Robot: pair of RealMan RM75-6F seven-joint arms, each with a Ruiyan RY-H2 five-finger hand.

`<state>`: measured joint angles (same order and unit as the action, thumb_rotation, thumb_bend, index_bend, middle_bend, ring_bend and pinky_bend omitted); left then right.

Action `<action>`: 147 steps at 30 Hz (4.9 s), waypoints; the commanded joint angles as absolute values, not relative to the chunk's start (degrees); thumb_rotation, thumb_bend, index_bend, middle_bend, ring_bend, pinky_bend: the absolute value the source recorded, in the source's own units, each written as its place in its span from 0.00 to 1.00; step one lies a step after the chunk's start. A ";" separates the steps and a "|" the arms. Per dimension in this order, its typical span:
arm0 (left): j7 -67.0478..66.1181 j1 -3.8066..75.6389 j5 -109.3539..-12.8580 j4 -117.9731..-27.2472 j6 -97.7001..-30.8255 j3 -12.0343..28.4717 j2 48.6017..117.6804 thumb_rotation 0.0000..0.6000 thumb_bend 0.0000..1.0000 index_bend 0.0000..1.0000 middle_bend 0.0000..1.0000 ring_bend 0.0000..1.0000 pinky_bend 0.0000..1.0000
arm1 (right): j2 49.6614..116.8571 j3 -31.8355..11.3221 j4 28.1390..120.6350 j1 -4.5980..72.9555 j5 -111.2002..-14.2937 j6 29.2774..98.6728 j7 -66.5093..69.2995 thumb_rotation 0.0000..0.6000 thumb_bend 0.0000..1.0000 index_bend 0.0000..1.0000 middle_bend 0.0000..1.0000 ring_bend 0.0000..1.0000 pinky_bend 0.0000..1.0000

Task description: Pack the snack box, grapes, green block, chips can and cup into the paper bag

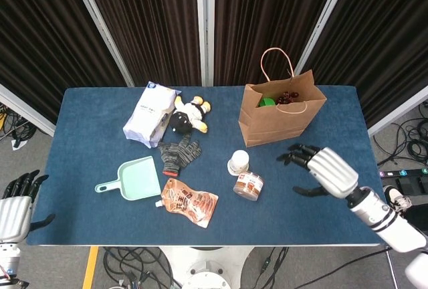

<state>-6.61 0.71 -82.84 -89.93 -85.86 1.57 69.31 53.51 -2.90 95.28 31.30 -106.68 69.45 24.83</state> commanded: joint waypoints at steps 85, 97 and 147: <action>-4.36 -0.01 -82.03 -88.25 -84.92 1.07 69.90 1.00 0.04 0.24 0.20 0.12 0.15 | 61.76 -23.40 88.38 44.42 -67.60 60.98 -16.50 1.00 0.18 0.58 0.49 0.21 0.19; -4.27 -0.15 -81.64 -88.04 -84.76 1.01 69.95 1.00 0.04 0.24 0.20 0.12 0.15 | 67.14 -21.07 81.72 50.22 -57.72 51.72 -22.08 1.00 0.18 0.52 0.47 0.18 0.16; -6.23 0.74 -82.04 -89.78 -84.81 1.59 69.26 1.00 0.04 0.24 0.20 0.12 0.15 | 56.14 -6.95 97.04 36.09 -102.45 72.30 18.13 1.00 0.13 0.23 0.39 0.19 0.33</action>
<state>-6.21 0.76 -82.07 -89.76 -84.80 1.60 69.28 57.06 -10.86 95.16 37.03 -97.27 71.82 15.30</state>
